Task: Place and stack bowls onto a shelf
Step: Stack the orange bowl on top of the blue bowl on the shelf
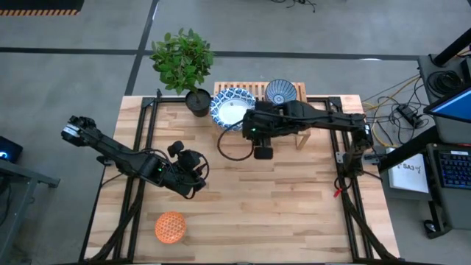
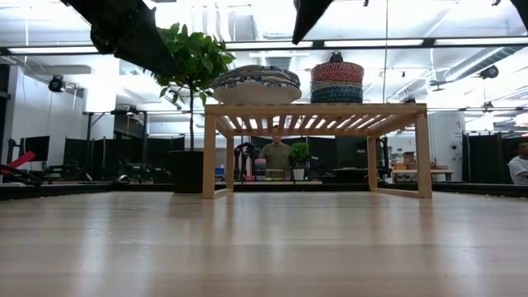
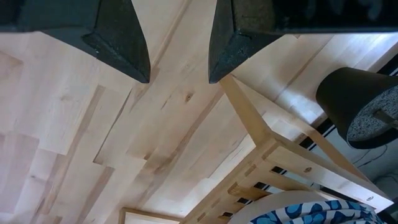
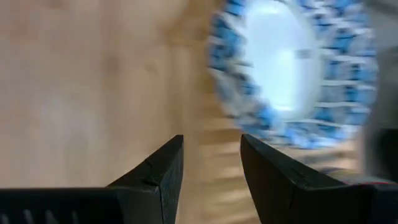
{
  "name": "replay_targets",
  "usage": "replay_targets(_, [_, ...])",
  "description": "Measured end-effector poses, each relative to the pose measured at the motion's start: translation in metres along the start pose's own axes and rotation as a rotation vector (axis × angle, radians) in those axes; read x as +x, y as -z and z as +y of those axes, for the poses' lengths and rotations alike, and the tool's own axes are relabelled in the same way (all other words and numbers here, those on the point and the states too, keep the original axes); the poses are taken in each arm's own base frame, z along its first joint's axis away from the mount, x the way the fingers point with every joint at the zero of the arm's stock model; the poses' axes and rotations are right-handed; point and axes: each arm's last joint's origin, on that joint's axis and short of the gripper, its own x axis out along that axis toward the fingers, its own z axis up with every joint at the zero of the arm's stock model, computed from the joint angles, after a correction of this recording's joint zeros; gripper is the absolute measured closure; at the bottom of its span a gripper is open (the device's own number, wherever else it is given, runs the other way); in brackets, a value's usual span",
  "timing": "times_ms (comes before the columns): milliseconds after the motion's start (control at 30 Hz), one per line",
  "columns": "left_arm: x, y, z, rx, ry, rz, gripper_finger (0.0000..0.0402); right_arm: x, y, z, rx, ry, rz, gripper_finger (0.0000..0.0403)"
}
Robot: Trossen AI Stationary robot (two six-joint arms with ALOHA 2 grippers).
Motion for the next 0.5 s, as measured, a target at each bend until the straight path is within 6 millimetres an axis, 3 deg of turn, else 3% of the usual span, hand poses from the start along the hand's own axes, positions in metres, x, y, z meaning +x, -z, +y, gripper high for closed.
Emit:
replay_targets(200, [0.000,0.000,0.000,-0.005,0.003,0.003,0.0256,-0.020,0.007,0.017,0.056,-0.160,-0.110,0.0255])
replay_targets(367, [0.000,0.001,-0.001,-0.014,0.043,0.036,0.0256,-0.029,0.019,0.050,0.038,-0.193,-0.241,0.0255])
replay_targets(500, [0.000,0.002,-0.002,-0.033,0.070,0.060,0.0256,-0.025,0.033,0.079,0.015,-0.232,-0.347,0.0255])
